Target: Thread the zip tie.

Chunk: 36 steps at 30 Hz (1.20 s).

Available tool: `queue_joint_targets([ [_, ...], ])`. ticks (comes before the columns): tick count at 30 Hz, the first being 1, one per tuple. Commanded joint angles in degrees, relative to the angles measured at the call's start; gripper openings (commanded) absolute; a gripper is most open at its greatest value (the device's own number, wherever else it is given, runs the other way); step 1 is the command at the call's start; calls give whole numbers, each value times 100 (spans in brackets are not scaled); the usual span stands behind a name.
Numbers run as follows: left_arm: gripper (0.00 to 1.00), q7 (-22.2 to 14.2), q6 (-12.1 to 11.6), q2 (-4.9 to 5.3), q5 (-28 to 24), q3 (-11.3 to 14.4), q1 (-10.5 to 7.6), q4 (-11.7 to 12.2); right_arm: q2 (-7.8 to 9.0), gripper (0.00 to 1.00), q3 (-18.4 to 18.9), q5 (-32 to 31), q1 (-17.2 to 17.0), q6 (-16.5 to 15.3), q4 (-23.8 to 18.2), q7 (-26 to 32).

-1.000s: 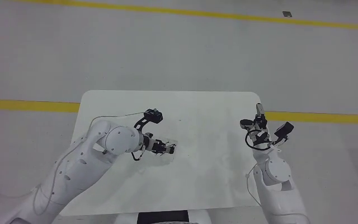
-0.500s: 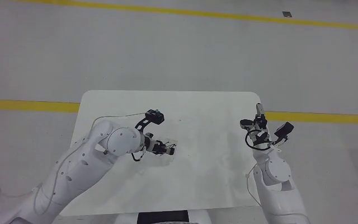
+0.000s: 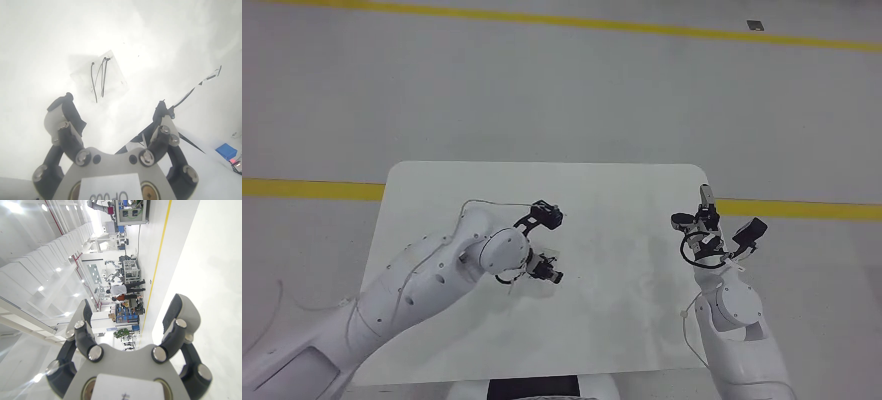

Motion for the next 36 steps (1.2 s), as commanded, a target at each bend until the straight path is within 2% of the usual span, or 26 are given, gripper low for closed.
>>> queue_joint_targets([
  [1,100,36,-17,-52,-21,132,-88,107,0,100,0,0,0,0,0,0],
  [10,100,91,32,-60,2,131,-108,128,0,100,0,0,0,0,0,0],
  [14,100,10,143,-69,545,357,-135,93,0,100,0,0,0,0,0,0],
  [18,100,-342,194,-111,948,580,-296,11,0,100,0,0,0,0,0,0],
  [22,100,-492,287,-174,1180,752,-409,88,0,100,0,0,0,0,0,0],
  [28,100,-492,287,-174,1180,752,-409,88,0,100,0,0,0,0,0,0],
  [30,100,-373,222,-176,1209,790,-361,117,0,100,0,0,0,0,0,0],
  [32,100,-271,116,-190,1273,854,-329,149,0,100,0,0,0,0,0,0],
  [36,100,-284,149,-242,1315,906,-383,232,0,100,0,0,0,0,0,0],
])
